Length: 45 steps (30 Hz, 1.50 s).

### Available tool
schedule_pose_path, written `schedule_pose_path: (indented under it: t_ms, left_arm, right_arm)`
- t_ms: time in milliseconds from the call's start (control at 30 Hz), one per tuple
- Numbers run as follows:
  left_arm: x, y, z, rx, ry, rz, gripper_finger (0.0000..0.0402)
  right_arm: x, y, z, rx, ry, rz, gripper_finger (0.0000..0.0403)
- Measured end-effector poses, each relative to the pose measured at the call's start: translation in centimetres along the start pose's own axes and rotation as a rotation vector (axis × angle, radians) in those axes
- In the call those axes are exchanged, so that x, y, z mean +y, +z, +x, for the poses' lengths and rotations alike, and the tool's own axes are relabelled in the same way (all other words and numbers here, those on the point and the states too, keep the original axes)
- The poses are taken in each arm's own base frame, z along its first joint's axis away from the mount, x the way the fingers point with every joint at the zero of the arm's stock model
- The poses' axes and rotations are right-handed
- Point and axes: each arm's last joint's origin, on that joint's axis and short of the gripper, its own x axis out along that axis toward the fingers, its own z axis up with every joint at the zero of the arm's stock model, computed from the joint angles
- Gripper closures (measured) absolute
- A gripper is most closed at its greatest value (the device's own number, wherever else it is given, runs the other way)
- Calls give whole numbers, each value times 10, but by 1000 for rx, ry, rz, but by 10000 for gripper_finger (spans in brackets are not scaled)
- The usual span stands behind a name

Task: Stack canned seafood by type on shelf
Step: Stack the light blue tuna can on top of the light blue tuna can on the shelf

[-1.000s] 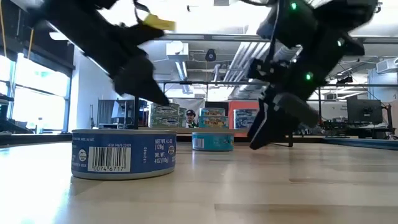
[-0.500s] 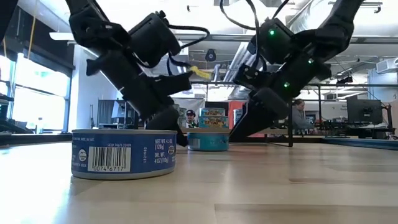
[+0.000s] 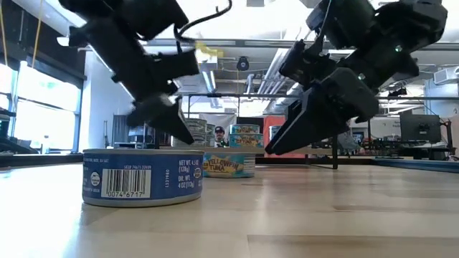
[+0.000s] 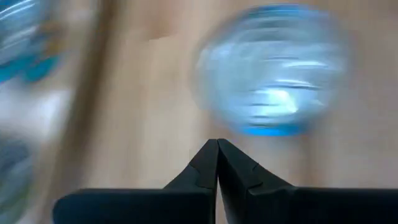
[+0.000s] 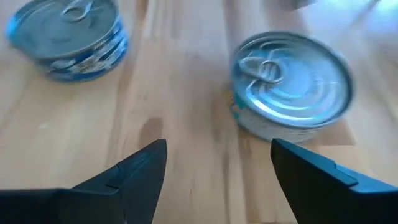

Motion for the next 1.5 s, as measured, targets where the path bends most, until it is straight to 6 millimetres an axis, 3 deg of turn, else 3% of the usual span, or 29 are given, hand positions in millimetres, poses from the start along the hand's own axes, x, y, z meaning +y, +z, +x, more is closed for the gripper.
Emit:
schedule_pose_path:
  t_ms: [167,400,533,633,833,1100,1500]
  left_arm:
    - [-22,12,-5,-174,-282,260,374]
    - [-29,9,18,-221,-232,502,290]
    - [-28,6,26,-200,-223,515,273]
    - [-27,7,30,-198,-215,509,293]
    - [-21,8,34,-211,-204,499,389]
    - [-16,22,33,-247,-192,452,396]
    - [0,43,35,-281,-196,233,401]
  right_arm:
    - [10,0,-2,-28,-58,-2,124]
    - [10,2,-2,-47,-81,-14,124]
    - [13,5,-3,-79,-81,-81,124]
    - [15,5,-4,-83,-79,-181,124]
    - [15,6,-3,-84,-74,-388,124]
    - [13,6,-4,-60,-173,-643,124]
    - [-2,4,1,8,-270,-723,124]
